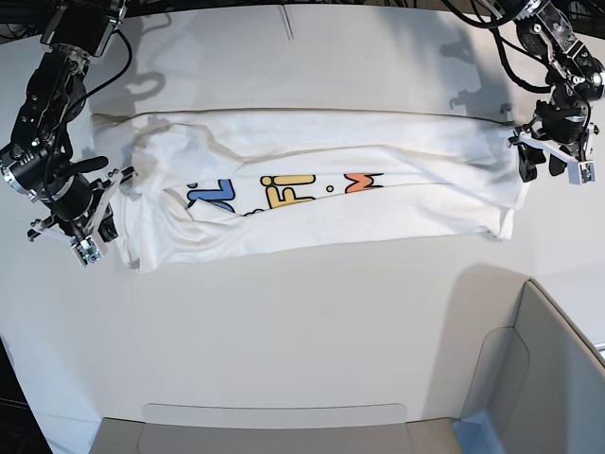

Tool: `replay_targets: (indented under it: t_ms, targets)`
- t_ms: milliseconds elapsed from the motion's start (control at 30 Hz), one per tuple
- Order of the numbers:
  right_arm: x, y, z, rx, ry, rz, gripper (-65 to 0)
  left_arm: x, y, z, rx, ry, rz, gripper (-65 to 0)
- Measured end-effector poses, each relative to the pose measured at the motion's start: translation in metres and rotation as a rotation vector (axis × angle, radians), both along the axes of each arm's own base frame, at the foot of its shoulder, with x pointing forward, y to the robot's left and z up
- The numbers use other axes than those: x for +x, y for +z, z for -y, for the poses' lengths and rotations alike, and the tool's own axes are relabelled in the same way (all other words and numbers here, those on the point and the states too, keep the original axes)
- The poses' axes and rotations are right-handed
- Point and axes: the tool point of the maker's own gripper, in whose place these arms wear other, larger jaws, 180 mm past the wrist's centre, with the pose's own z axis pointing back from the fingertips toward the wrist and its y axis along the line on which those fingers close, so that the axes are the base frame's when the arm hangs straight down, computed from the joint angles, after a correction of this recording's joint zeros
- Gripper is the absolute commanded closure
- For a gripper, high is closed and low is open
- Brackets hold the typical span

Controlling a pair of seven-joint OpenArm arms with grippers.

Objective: Layout the t-shirt on the table in an organized manner, then fold the t-shirt properly
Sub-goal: 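Open the right gripper and withdraw it away from the shirt end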

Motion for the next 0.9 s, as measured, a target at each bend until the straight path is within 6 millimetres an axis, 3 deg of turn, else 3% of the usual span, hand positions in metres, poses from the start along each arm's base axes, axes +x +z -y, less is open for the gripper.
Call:
replay_targets:
  t_ms: [567, 667, 800, 900]
  targets:
    - [0.002, 0.005, -0.004, 0.024, 0.013, 0.016, -3.4, 0.0, 0.0, 0.0, 0.0, 0.0, -0.001, -36.2]
    - [0.003, 0.028, -0.007, 0.153, 0.009, 0.105, -3.4, 0.0, 0.0, 0.0, 0.0, 0.001, -0.001, -36.2]
    - [0.001, 0.06, 0.018, 0.277, -0.048, 0.221, -3.4, 0.0, 0.0, 0.0, 0.0, 0.001, -0.002, -36.2]
    - [-0.003, 0.074, 0.016, 0.375, -0.028, 0.272, -3.4, 0.0, 0.0, 0.0, 0.0, 0.0, -0.001, -36.2]
